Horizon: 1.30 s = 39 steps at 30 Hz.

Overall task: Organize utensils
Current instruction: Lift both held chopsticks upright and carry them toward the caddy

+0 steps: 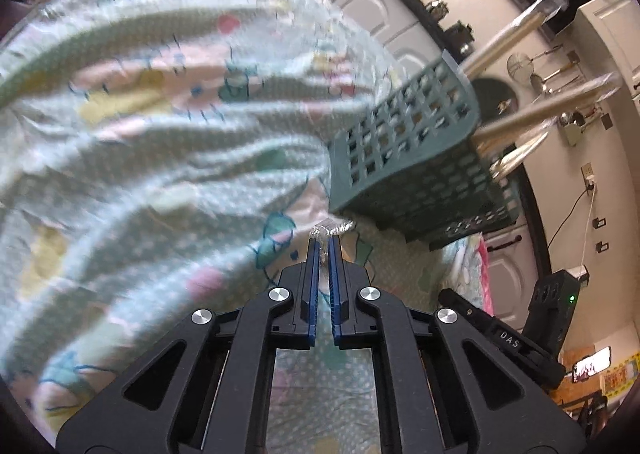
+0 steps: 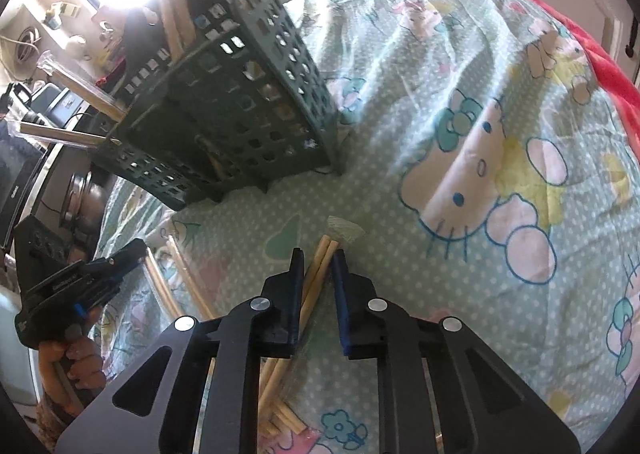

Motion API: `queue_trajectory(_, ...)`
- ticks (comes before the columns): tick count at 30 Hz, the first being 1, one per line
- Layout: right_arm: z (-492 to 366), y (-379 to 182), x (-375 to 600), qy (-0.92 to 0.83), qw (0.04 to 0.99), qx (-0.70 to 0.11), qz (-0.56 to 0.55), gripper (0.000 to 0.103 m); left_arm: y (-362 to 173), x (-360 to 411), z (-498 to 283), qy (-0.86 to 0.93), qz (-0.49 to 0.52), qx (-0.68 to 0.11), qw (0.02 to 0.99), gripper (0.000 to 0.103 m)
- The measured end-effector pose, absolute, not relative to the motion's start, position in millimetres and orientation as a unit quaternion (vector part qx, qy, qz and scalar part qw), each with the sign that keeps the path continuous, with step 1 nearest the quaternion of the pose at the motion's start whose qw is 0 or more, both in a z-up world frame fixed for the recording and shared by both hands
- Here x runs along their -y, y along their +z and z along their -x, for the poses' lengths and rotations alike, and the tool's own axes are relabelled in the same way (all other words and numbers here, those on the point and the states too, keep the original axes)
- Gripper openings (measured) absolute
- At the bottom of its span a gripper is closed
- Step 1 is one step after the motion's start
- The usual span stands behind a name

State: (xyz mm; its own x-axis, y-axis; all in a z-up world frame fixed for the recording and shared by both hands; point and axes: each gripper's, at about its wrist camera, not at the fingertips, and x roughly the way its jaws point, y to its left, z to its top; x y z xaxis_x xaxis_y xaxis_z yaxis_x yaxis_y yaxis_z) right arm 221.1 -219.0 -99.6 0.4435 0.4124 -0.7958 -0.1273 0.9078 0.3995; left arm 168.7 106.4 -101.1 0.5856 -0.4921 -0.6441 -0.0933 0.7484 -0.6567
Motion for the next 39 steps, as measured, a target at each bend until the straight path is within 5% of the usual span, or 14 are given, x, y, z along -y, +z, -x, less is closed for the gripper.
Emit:
queue_trajectory(34, -182, 35, 175, 0.292, 0.896, -0.334, -0.033, 0.001, 52, -80, -135, -0.21, 0.261, -0.293, 0.895, 0.002)
queue_trajectory(39, -203, 2, 171, 0.303, 0.86, -0.408, -0.04, 0.001, 64, -72, -133, -0.223, 0.25, -0.286, 0.898, 0.002)
